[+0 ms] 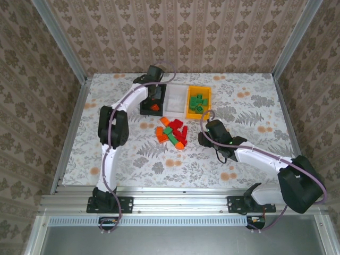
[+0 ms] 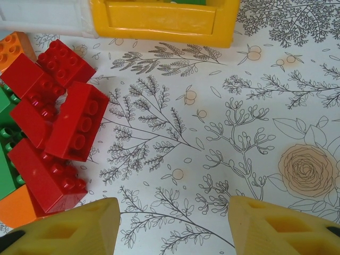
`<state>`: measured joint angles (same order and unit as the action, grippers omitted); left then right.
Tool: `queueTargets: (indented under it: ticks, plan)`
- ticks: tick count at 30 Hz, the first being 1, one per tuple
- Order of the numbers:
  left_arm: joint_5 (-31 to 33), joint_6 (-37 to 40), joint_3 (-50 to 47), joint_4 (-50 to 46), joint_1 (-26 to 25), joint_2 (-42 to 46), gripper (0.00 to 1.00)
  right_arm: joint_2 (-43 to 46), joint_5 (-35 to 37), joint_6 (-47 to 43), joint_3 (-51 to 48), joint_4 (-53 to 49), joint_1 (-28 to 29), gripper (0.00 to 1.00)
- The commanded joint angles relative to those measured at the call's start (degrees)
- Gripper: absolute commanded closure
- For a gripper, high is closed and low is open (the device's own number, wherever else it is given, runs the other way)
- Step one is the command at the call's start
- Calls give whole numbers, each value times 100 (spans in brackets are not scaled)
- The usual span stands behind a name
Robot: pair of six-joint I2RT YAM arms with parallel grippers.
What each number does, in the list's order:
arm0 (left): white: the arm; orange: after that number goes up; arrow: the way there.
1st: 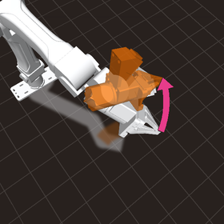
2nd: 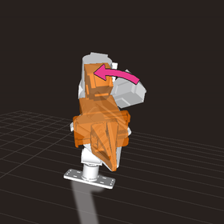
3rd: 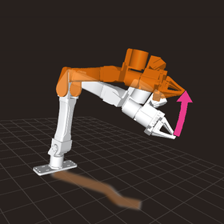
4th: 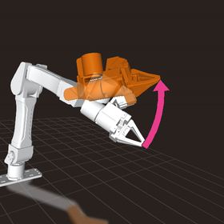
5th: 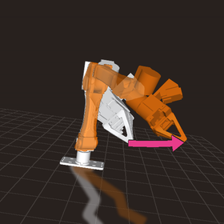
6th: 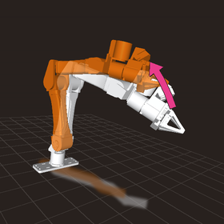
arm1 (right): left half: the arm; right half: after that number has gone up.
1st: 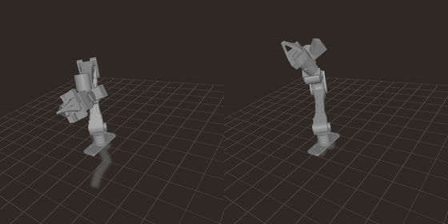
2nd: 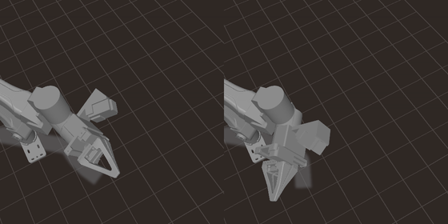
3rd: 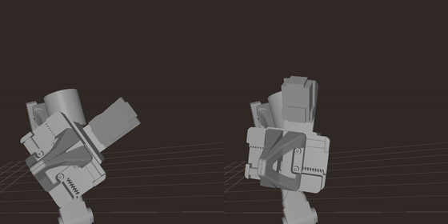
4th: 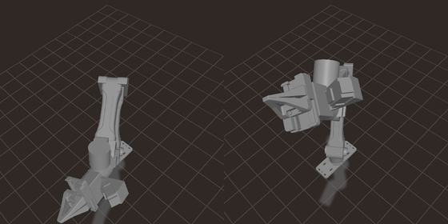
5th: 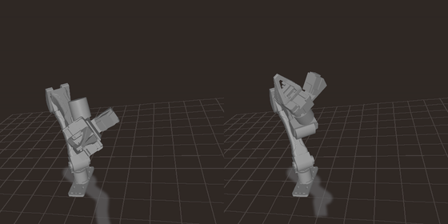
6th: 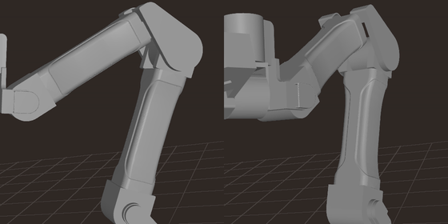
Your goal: Sort the legos into containers by color
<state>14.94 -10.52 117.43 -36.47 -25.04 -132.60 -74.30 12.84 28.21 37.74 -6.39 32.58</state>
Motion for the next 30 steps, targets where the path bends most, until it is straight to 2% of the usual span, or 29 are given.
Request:
queueTargets:
  ticks: [1,5,7,11,13,17,20,24,27,30]
  plan:
    - [-162,18,193,-337,40,13,64,114,-18,-59,-73,-35,38,43]
    - [-261,-11,71,-361,21,220,43,135,-18,-61,-82,-37,38,43]
    - [-252,2,-105,-290,-5,436,38,142,-21,-56,-82,-35,38,43]
    - [-280,-63,-852,-110,-221,1291,36,158,-1,-72,-82,-40,38,43]
    - [-283,-143,-1612,89,-423,1893,37,175,-9,-70,-91,-33,38,43]
    - [-316,-591,-3741,855,-819,3127,40,178,-27,-70,-100,-15,38,43]
    - [-406,-963,-4886,1184,-986,3682,44,105,-62,-61,-82,7,47,43]
    - [-618,-582,-5886,1724,-1381,4035,43,46,-88,-52,-59,27,78,43]
    - [-844,-322,-6052,1806,-1595,3994,40,30,-73,-61,-56,31,99,43]
    - [-982,-206,-6127,1985,-1594,3810,38,18,-54,-70,-47,20,107,42]
